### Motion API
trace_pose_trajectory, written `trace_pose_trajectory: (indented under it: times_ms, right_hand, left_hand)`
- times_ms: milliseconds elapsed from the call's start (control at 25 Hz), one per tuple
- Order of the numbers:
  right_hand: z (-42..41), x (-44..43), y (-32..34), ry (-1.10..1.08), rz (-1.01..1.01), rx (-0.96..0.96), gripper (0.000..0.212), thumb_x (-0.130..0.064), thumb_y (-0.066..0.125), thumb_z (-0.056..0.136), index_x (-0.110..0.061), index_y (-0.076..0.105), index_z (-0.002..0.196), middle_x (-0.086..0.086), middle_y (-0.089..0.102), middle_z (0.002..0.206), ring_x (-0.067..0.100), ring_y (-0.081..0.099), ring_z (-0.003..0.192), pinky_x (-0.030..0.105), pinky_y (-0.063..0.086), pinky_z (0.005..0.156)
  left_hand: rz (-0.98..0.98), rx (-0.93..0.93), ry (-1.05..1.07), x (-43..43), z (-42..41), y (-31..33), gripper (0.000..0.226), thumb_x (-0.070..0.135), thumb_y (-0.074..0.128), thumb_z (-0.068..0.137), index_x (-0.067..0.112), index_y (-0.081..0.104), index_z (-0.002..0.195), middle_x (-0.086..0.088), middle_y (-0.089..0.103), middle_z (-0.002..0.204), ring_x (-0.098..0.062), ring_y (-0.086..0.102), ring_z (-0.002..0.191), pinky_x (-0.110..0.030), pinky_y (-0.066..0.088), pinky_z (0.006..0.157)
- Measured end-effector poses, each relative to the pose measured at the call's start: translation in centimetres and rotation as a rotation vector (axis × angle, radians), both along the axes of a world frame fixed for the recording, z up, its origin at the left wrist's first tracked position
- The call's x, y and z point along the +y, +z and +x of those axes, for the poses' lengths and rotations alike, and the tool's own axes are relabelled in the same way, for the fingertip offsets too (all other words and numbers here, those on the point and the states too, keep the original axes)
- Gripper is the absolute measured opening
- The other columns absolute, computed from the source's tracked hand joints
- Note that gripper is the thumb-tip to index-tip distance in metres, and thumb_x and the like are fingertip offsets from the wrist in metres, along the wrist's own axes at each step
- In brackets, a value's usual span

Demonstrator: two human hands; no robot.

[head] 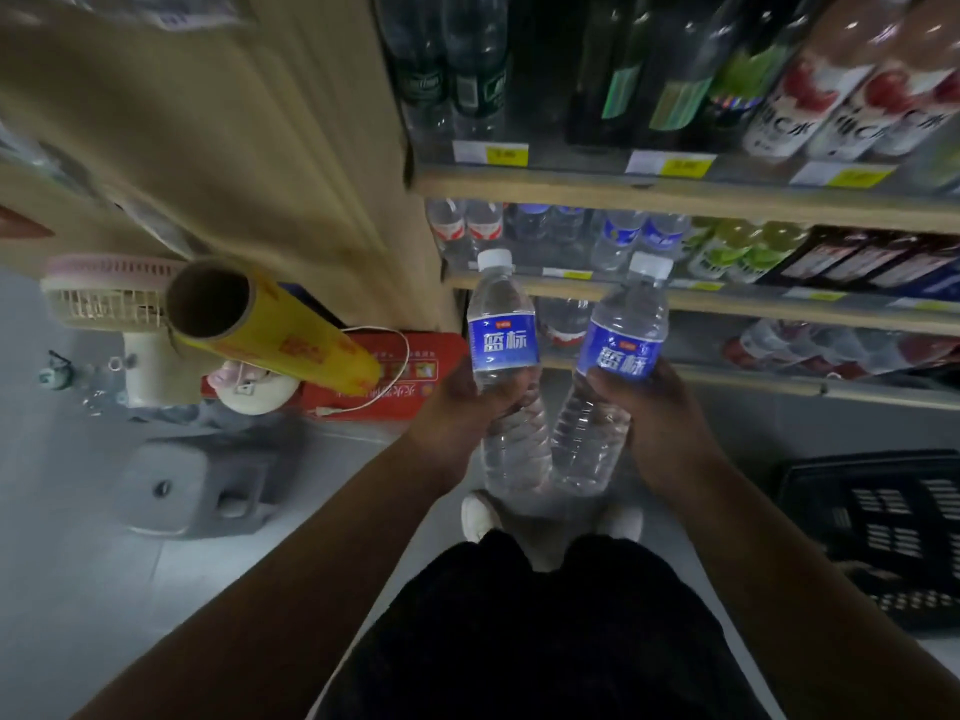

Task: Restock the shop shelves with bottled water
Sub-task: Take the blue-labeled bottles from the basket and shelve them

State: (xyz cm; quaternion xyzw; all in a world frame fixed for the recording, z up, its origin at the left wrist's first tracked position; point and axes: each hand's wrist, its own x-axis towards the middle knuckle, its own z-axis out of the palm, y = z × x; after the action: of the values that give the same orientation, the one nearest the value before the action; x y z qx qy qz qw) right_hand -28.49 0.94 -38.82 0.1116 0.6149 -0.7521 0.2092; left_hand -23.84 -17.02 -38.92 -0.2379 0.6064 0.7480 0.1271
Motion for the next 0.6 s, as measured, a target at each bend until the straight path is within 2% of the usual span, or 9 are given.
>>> trace_pose_trajectory:
  times_ms: [80,120,160,280,320,400,480,600]
  right_hand:
    - [-0.8,-1.0,-1.7,0.031,-0.003,-0.032,0.071,-0.037,0.091,0.047,-0.002,0.063,0.103,0.01,0.067,0.087,0.018,0.066,0.076,0.026,0.053,0.069]
    - [-1.3,-1.2,-2.5,0.053,0.008,-0.049,0.071,-0.041,0.092,0.046,-0.005,0.064,0.1,0.009,0.068,0.086,0.019,0.066,0.077,0.027,0.053,0.069]
    - [-1.9,-1.3,-3.5,0.069,0.022,-0.067,0.062,-0.038,0.09,0.05,-0.008,0.064,0.098,0.008,0.068,0.085,0.018,0.066,0.076,0.026,0.053,0.069]
    - [-3.6,-1.1,-6.9,0.074,0.087,-0.11,0.016,-0.012,0.073,0.081,-0.014,0.064,0.094,-0.003,0.071,0.075,0.01,0.067,0.069,0.024,0.052,0.064]
    - [-4.1,-1.2,-8.1,0.083,0.116,-0.118,0.01,-0.009,0.066,0.087,-0.016,0.063,0.093,-0.004,0.072,0.073,0.009,0.067,0.068,0.026,0.053,0.063]
    - [-5.2,-1.4,-10.6,0.089,0.148,-0.149,0.009,-0.009,0.065,0.088,-0.018,0.064,0.091,-0.003,0.071,0.071,0.014,0.067,0.067,0.034,0.052,0.067]
    - [-6.4,-1.5,-13.5,0.071,0.135,-0.186,0.011,-0.011,0.073,0.082,-0.018,0.065,0.086,0.003,0.069,0.07,0.025,0.064,0.068,0.045,0.05,0.071]
    - [-7.7,-1.4,-18.1,0.061,0.105,-0.182,0.017,-0.009,0.07,0.075,-0.01,0.064,0.091,0.008,0.067,0.073,0.03,0.062,0.072,0.051,0.05,0.076]
  left_hand:
    - [0.006,-0.007,0.012,-0.8,-0.5,-1.4,0.022,0.023,0.073,0.076,0.022,0.064,0.096,-0.001,0.072,0.089,-0.018,0.069,0.089,-0.031,0.056,0.079]
    - [0.013,-0.01,0.012,-1.0,-0.7,-2.0,0.026,0.027,0.074,0.071,0.023,0.064,0.095,-0.002,0.072,0.09,-0.019,0.069,0.089,-0.03,0.057,0.078]
    - [0.022,-0.013,0.015,-1.2,-1.1,-2.7,0.028,0.029,0.074,0.068,0.023,0.064,0.094,-0.002,0.072,0.09,-0.018,0.069,0.088,-0.029,0.058,0.076]
    - [0.034,-0.037,0.028,-1.5,-2.4,-6.2,0.029,0.027,0.076,0.07,0.018,0.064,0.095,-0.003,0.071,0.088,-0.017,0.069,0.086,-0.026,0.056,0.071]
    - [0.031,-0.047,0.024,-1.7,-2.7,-7.5,0.031,0.025,0.081,0.072,0.018,0.065,0.097,-0.004,0.071,0.09,-0.019,0.068,0.088,-0.027,0.055,0.073]
    - [0.001,-0.073,0.021,-1.9,-3.7,-10.2,0.039,0.028,0.083,0.07,0.015,0.065,0.102,-0.008,0.071,0.097,-0.025,0.068,0.094,-0.034,0.054,0.079]
    - [-0.033,-0.097,0.011,-1.9,-4.9,-13.3,0.054,0.037,0.08,0.065,0.011,0.064,0.11,-0.012,0.071,0.105,-0.031,0.067,0.103,-0.041,0.052,0.086]
    - [-0.06,-0.12,0.0,-1.7,-6.6,-17.5,0.06,0.041,0.08,0.064,0.012,0.064,0.114,-0.01,0.072,0.108,-0.03,0.067,0.105,-0.043,0.052,0.09]
